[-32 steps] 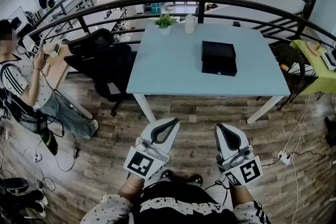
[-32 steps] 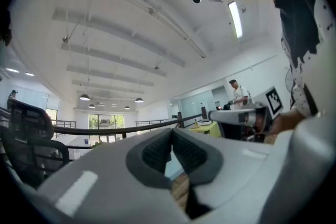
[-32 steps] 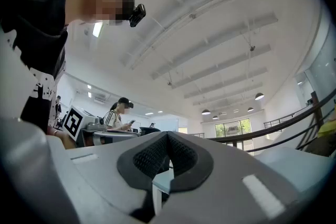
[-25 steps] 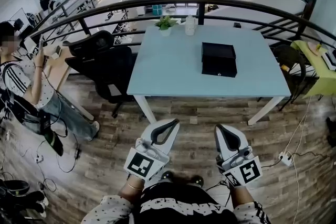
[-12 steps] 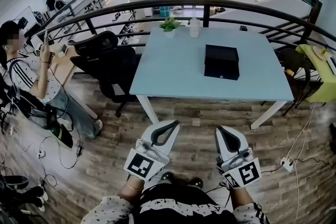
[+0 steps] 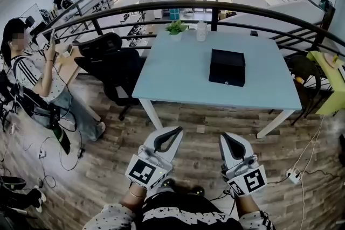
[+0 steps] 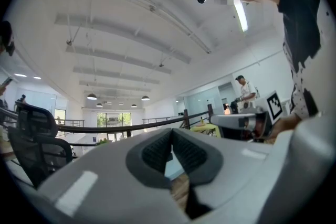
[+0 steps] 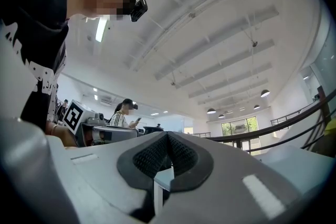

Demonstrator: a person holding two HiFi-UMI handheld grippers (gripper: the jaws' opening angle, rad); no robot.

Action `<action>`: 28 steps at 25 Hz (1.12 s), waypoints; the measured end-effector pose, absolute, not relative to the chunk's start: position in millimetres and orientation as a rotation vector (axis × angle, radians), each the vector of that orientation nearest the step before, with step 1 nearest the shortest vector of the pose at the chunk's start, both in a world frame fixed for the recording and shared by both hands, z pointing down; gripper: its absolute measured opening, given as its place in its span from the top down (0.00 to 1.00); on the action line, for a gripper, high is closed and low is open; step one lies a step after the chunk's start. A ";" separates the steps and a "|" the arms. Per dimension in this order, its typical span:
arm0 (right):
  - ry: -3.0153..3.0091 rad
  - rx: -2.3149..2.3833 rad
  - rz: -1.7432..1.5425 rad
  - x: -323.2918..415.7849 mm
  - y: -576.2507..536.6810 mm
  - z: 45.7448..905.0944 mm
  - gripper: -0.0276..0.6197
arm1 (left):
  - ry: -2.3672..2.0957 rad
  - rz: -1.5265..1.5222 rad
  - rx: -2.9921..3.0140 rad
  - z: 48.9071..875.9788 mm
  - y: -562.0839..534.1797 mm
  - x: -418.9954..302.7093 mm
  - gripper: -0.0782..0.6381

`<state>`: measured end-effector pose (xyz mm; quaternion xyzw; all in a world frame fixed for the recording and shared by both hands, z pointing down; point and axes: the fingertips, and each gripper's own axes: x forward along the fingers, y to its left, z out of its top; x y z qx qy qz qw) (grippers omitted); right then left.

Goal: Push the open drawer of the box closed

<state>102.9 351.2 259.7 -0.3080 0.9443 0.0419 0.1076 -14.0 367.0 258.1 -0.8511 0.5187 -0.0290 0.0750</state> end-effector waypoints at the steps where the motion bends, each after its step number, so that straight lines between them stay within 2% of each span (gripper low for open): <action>1: 2.784 -0.896 0.123 105.0 351.7 259.8 0.95 | 1.564 -0.075 -2.550 257.7 368.3 -11.8 0.89; 8: 2.785 -0.824 0.162 115.5 346.9 254.6 0.95 | 1.650 -0.043 -2.507 256.1 369.9 -5.1 0.89; 28: 2.821 -0.773 0.102 141.0 332.8 277.1 0.95 | 1.810 -0.186 -2.459 276.2 372.8 8.9 0.89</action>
